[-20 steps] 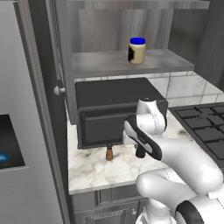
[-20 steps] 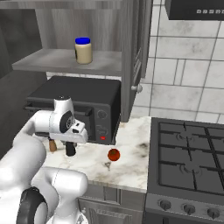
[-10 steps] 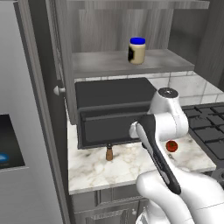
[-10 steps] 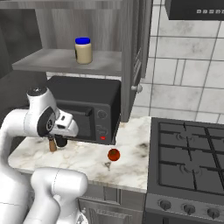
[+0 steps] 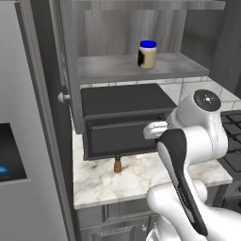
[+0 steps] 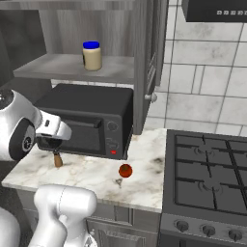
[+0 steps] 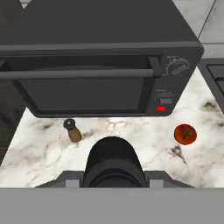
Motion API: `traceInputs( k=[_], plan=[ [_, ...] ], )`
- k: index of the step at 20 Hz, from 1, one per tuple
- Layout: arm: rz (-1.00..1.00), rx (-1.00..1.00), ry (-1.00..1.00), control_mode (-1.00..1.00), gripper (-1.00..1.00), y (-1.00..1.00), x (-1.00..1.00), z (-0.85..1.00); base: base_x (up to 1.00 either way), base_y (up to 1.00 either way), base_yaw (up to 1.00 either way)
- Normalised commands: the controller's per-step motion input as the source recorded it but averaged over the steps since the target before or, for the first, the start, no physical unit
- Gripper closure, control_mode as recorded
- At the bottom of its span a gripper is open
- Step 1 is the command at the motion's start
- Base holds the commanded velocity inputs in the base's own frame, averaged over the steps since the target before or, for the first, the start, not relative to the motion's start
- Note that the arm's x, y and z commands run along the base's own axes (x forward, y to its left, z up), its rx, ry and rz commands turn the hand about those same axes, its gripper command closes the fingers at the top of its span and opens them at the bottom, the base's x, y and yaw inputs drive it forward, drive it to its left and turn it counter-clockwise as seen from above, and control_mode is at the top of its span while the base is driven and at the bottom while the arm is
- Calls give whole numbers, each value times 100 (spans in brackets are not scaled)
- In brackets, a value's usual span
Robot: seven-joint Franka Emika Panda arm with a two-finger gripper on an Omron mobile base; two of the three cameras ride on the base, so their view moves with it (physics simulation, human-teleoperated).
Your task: There are various items on the counter. Only move the condiments/shakers into the cabinet.
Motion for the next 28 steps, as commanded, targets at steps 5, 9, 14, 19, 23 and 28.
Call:
traceInputs(
  k=[5, 9, 14, 19, 23, 28],
  plan=[
    [1, 6, -8, -100, 100, 16, -5, 100, 0, 0, 0],
    [6, 31, 3, -100, 100, 8, 14, 100, 0, 0, 0],
    [8, 14, -9, -100, 100, 9, 6, 54, 0, 0, 0],
    [0, -1, -22, -100, 100, 25, 11, 62, 0, 0, 0],
    [0, -1, -7, -100, 100, 15, 63, 36, 0, 0, 0],
    [-5, -9, -1, -100, 100, 21, 70, 35, 0, 0, 0]
  ],
)
